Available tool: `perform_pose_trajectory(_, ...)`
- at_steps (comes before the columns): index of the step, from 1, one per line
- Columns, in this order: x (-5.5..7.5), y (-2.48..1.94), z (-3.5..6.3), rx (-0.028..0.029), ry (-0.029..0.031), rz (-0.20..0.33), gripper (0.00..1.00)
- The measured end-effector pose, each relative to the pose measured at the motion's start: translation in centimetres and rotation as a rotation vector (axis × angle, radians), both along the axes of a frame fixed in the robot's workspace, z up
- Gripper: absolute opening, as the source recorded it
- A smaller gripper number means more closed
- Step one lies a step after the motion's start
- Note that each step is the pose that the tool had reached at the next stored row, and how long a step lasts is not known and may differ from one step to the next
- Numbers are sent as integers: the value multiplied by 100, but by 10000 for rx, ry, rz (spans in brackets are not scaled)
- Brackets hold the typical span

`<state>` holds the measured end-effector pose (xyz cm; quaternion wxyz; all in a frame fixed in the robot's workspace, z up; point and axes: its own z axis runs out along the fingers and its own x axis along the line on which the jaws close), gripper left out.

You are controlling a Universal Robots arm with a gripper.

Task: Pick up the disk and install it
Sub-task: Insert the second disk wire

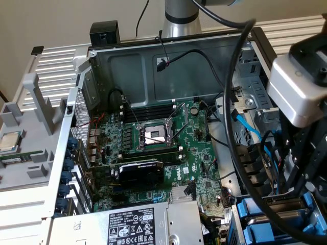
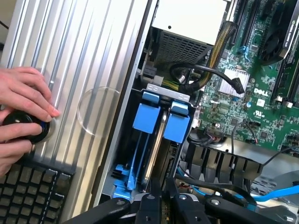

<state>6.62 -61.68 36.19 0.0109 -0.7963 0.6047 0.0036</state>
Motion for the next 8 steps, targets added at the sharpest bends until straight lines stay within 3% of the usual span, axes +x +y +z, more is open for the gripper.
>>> perform_pose_trajectory(3, -1, 20, 0, -58, 85, -4, 17)
perform_pose_trajectory(8, 1, 57, -1, -140, 96, -31, 17)
